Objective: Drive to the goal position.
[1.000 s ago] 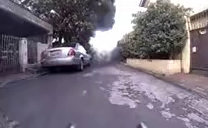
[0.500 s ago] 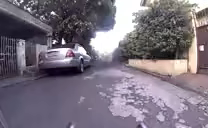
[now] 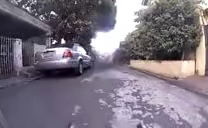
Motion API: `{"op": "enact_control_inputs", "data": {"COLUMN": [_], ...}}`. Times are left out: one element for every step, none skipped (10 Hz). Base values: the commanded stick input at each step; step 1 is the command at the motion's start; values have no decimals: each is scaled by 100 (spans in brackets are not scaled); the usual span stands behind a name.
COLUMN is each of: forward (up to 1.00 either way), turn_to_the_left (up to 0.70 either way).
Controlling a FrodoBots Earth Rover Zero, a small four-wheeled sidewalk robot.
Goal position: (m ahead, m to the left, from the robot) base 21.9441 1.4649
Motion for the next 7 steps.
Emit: {"op": "enact_control_inputs", "data": {"forward": [70, 70, 70, 70, 70, 70, 70], "turn_to_the_left": [0, 0, 0, 0, 0, 0, 0]}}
